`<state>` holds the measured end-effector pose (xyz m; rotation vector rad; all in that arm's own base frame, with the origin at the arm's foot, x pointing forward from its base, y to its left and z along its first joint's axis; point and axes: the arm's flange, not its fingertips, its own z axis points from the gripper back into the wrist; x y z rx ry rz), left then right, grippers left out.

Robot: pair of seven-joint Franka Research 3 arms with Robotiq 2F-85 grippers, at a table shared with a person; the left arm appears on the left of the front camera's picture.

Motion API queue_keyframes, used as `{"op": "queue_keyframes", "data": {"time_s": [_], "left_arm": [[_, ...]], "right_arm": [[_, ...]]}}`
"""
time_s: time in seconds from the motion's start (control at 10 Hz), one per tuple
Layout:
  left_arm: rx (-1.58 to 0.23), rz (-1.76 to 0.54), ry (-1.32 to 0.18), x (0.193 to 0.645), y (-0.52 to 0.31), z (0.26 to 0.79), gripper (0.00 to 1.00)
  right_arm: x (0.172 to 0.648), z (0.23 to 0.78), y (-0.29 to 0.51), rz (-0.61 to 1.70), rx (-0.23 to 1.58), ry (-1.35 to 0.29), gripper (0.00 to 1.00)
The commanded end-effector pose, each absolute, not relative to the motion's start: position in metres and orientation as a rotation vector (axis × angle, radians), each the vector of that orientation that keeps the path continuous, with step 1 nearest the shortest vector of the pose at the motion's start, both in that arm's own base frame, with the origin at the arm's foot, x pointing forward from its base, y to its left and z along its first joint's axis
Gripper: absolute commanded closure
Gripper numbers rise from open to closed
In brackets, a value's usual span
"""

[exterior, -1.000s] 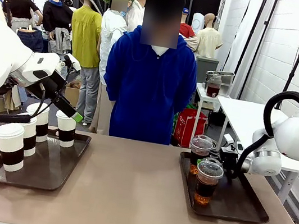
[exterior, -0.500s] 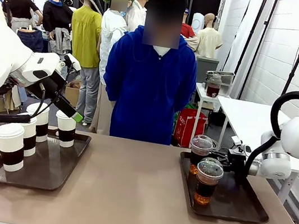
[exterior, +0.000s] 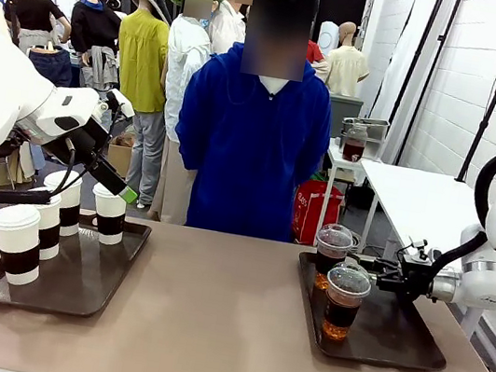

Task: Distribute the coffee onto the tray.
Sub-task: Pick up another iced Americano from the middle of the table and place it on the right Handle tray.

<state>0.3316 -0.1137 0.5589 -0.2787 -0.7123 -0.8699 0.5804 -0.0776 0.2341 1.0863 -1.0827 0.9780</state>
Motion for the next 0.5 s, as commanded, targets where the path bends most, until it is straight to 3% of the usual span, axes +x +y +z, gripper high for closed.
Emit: {"op": "queue_keyframes", "data": {"time_s": [0.0, 0.4], "left_arm": [[-0.286, -0.868, -0.713, 0.3321, -0.1123, 0.5590, 0.00], [-0.286, -0.868, -0.713, 0.3321, -0.1123, 0.5590, 0.00]], "right_arm": [[0.5870, 0.2325, -0.0680, 0.997, 1.109, -1.083, 0.00], [0.5870, 0.2325, -0.0680, 0.997, 1.109, -1.083, 0.00]]}}
